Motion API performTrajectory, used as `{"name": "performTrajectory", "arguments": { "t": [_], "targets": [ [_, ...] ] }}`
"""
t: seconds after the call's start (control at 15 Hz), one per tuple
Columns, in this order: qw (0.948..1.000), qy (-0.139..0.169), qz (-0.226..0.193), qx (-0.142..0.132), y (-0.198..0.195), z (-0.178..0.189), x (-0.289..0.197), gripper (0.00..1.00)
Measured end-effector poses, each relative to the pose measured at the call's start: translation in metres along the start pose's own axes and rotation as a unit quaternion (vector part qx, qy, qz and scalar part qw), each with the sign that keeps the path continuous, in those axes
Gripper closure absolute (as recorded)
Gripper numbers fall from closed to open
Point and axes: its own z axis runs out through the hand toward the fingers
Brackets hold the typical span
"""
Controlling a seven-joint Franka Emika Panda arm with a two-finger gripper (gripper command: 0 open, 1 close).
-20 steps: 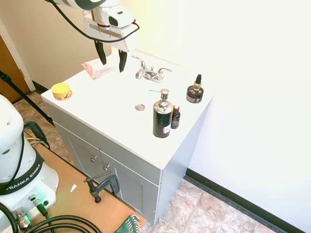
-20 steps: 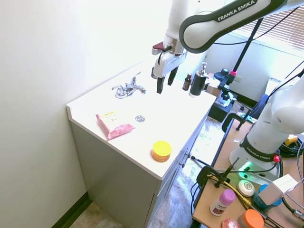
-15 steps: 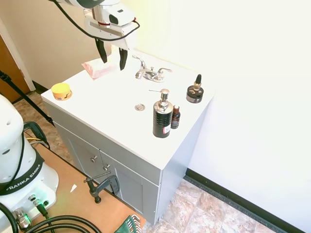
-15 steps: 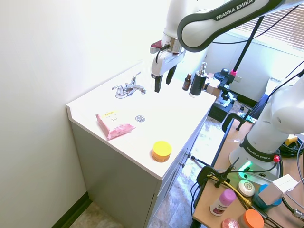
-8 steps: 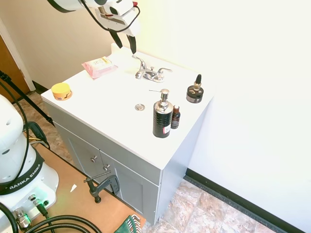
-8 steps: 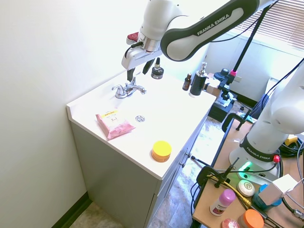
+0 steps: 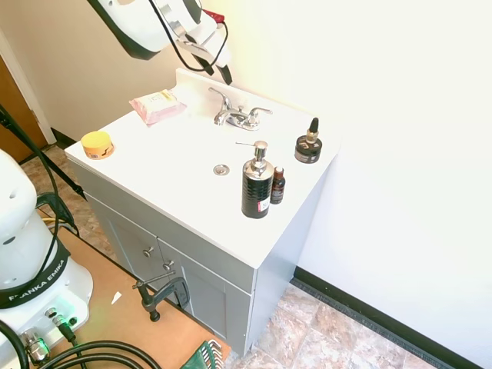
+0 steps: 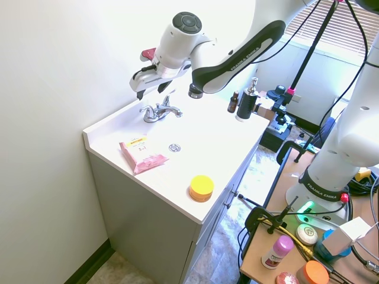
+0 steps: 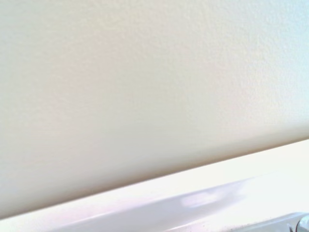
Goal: Turn on the hot water
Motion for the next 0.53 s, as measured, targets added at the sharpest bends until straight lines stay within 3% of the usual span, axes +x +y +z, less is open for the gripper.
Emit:
{"name": "performTrajectory", "arguments": {
  "t": [0.53],
  "targets": [
    [0.9998,0.001,0.003,-0.018,0.011,0.036,-0.016,0.0]
  ]
}}
